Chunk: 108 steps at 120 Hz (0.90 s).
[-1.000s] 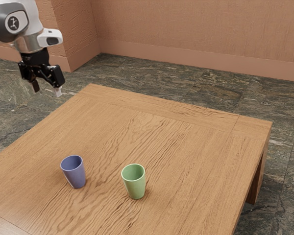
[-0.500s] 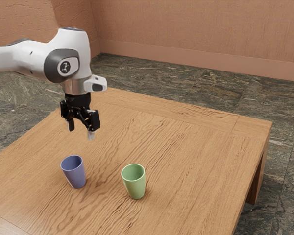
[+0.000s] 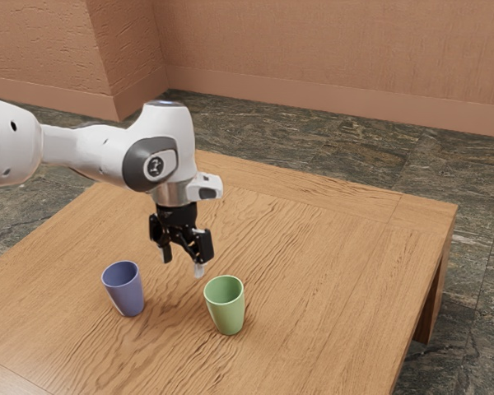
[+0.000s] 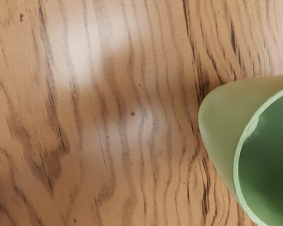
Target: Place the right cup onto the left cup
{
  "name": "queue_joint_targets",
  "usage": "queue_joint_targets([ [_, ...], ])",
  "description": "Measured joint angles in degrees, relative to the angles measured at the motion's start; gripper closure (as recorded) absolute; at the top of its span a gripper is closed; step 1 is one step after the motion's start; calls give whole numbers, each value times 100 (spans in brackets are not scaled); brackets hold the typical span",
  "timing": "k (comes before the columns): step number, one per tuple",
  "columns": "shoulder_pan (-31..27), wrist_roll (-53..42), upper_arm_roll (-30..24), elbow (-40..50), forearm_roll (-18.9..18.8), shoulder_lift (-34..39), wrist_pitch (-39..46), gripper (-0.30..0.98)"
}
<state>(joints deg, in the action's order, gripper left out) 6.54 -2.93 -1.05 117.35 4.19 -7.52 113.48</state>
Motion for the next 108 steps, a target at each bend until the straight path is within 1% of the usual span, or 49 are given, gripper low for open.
queue_joint_targets([
  [28, 36, 28, -77, 33, 135, -242, 470, 0],
  [58, 99, 49, -79, 31, 157, -493, 877, 0],
  [94, 153, 64, -89, 41, 163, -745, 1121, 0],
  [102, 156, 63, -100, 54, 160, -755, 1135, 10],
  [108, 161, 60, -103, 70, 157, -752, 1140, 21],
])
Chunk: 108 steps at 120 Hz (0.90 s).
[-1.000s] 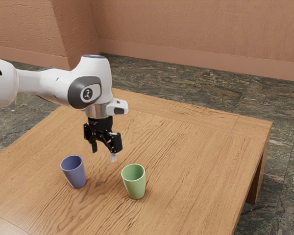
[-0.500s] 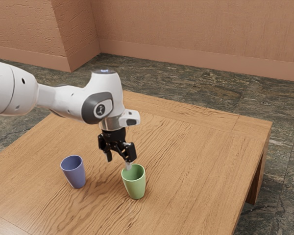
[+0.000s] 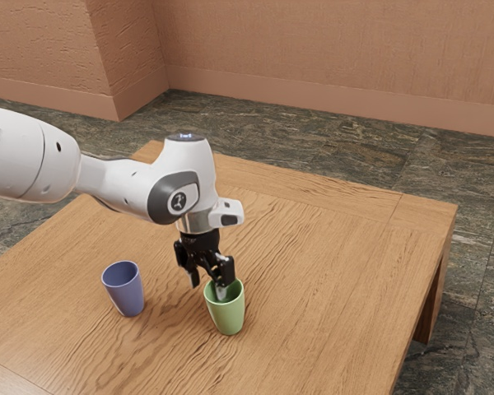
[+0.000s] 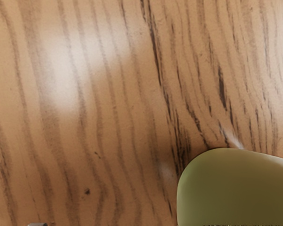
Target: Place the right cup onto the left cup
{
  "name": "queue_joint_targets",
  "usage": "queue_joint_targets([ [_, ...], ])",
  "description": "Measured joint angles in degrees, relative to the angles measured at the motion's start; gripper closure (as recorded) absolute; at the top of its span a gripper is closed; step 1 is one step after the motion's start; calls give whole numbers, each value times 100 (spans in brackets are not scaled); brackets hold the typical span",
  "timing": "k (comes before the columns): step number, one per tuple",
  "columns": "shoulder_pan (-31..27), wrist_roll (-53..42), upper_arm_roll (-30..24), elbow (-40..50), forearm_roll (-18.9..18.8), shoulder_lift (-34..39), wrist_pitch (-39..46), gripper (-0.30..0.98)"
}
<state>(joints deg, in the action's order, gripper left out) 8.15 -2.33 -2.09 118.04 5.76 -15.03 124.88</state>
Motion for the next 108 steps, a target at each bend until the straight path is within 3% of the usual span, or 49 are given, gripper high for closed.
queue_joint_targets([
  [17, 3, -15, -71, 10, -51, 26, -7, 52],
  [36, 19, -18, -200, 6, -73, 60, -26, 68],
  [76, 3, -2, -217, 2, -105, 291, -92, 77],
  [108, -337, 27, -189, 58, -208, 1291, -732, 78],
])
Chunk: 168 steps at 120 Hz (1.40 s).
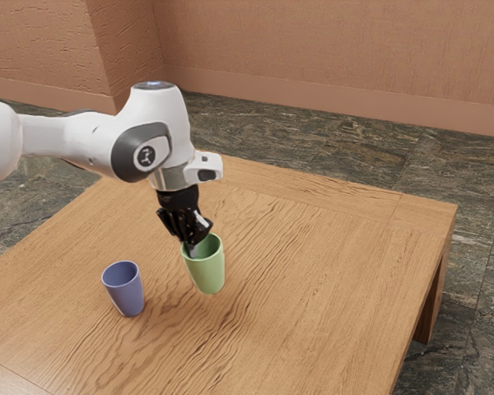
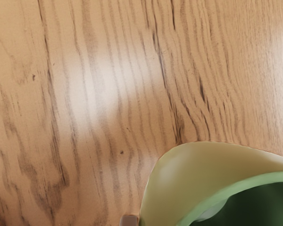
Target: Place the right cup onto the left cup
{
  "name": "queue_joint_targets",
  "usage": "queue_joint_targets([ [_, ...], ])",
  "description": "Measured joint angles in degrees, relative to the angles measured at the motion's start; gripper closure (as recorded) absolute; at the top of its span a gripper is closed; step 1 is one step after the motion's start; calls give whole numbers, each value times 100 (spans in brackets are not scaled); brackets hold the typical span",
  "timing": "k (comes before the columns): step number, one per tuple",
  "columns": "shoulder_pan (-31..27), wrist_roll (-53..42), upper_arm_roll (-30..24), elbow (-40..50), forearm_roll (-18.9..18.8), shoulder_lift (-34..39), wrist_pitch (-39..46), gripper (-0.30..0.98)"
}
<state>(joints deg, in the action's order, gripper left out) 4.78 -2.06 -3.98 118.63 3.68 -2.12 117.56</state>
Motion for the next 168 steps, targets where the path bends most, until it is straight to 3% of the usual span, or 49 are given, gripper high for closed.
queue_joint_targets([
  [35, -561, -4, 13, 602, -122, 1125, -706, 78],
  [55, -886, -76, 20, 782, -131, 1400, -897, 79],
  [118, -1644, -726, 202, 791, -133, 1355, -1037, 79],
  [168, -1764, -1213, 344, 717, -130, 995, -707, 79],
])
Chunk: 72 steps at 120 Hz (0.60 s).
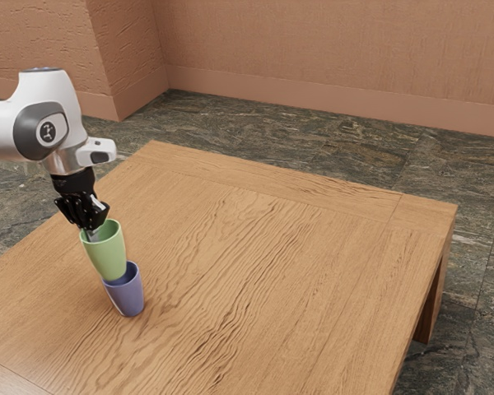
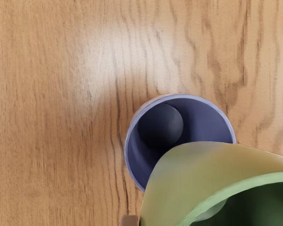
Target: Place the right cup onto the left cup
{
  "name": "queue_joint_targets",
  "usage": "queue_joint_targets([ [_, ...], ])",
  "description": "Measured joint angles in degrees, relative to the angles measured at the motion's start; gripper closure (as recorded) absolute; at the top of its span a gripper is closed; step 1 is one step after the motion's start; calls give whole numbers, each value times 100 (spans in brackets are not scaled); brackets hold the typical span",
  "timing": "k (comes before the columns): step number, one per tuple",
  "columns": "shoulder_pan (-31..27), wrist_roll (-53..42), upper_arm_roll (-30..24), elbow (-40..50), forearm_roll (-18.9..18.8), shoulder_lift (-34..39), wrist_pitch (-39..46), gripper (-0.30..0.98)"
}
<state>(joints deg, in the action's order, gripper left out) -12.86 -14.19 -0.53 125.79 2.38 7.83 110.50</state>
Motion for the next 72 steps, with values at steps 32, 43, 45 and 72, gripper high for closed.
queue_joint_targets([
  [32, 10, -206, 90, -118, 22, -262, 194, 79],
  [43, 6, -259, 111, -165, 39, -349, 243, 79],
  [45, 5, -267, 112, -168, 42, -360, 250, 79],
  [72, 22, -359, 116, -175, 85, -471, 331, 79],
])
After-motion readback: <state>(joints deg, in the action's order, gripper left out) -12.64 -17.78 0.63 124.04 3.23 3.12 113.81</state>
